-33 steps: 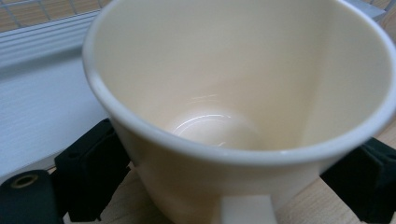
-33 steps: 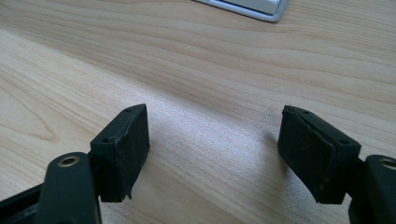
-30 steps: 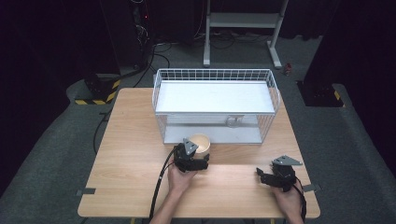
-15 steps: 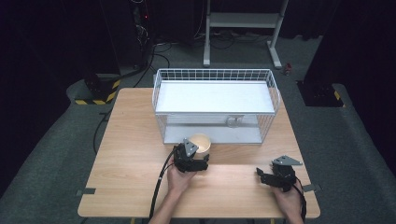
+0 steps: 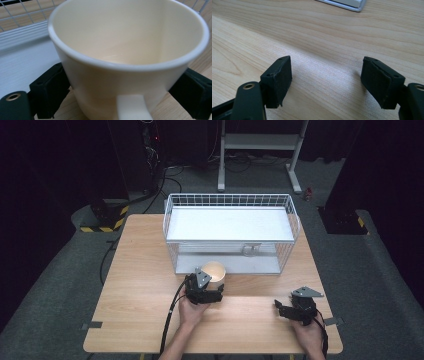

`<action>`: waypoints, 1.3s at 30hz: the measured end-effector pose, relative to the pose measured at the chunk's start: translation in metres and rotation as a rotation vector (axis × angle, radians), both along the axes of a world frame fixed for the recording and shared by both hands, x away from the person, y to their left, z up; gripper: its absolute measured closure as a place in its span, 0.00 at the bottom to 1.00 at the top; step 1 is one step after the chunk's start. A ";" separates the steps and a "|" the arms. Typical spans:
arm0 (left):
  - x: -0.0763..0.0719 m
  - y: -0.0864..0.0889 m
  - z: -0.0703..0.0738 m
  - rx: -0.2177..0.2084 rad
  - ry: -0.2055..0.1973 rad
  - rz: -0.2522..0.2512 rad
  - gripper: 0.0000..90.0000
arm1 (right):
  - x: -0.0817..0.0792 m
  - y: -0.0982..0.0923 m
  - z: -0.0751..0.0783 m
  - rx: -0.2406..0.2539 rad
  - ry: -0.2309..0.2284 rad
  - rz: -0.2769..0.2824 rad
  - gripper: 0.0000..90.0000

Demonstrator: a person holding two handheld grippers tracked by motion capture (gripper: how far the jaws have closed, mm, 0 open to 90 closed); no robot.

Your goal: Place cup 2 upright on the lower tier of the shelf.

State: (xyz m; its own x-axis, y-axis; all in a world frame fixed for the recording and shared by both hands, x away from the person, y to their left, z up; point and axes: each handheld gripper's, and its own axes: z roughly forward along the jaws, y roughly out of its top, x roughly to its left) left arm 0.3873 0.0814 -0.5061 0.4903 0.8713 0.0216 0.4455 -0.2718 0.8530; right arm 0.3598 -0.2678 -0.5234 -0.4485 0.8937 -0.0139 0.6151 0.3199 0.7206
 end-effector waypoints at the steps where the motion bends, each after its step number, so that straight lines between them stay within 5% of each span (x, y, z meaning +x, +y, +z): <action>1: 0.000 0.000 0.000 0.003 -0.002 0.000 0.10 | 0.000 0.000 0.000 0.000 0.000 0.000 0.28; 23: -0.001 0.008 0.013 -0.022 -0.030 0.018 0.10 | 0.000 0.000 0.000 0.000 0.000 0.000 0.28; 39: 0.020 0.014 0.020 -0.013 -0.031 0.048 0.10 | 0.000 0.000 0.000 0.000 0.000 0.000 0.28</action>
